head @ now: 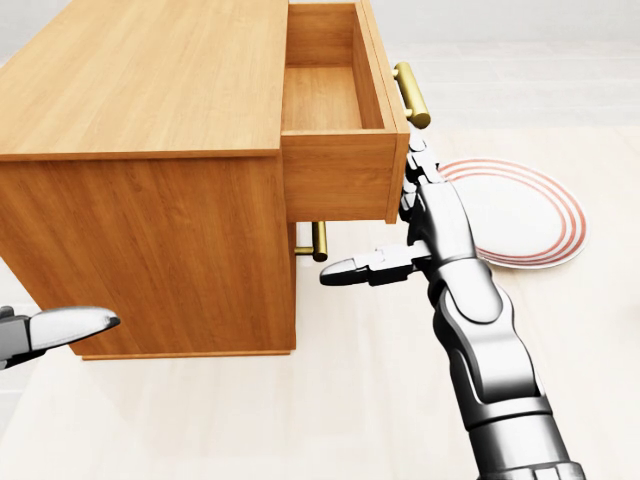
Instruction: Close the top drawer of the cabinet.
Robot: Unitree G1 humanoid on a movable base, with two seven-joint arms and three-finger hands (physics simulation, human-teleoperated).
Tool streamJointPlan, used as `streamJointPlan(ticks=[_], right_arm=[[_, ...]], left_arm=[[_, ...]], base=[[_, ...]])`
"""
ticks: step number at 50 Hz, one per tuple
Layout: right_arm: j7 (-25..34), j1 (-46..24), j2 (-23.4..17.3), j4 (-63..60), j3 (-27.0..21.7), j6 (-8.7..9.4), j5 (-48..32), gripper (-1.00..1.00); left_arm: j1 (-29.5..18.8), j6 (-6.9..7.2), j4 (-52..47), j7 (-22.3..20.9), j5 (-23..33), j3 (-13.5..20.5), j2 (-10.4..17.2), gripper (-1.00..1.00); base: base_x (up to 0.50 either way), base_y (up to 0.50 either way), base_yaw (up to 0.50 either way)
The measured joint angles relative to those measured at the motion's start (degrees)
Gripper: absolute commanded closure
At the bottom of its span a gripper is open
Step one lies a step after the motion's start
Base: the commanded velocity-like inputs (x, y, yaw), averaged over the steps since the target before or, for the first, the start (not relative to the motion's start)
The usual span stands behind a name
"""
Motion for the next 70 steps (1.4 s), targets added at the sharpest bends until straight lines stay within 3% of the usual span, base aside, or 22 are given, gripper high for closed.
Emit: streamJointPlan(ticks=[25,70], right_arm=[[-0.60,-1.73,0.42,-1.62,0.46,1.05,-0.70,-1.00],[0.38,-7.26,4.54,9.06,0.98,-4.95,-1.86,-1.00]], left_arm=[[-0.13,0.00,0.13,0.15,-0.41,0.19,0.12,-1.00],[-0.21,0.00,0.47,0.38,-0.67,0.26,0.25,-1.00]], base=[[0.00,0.00,0.00],[0.00,0.00,0.00]])
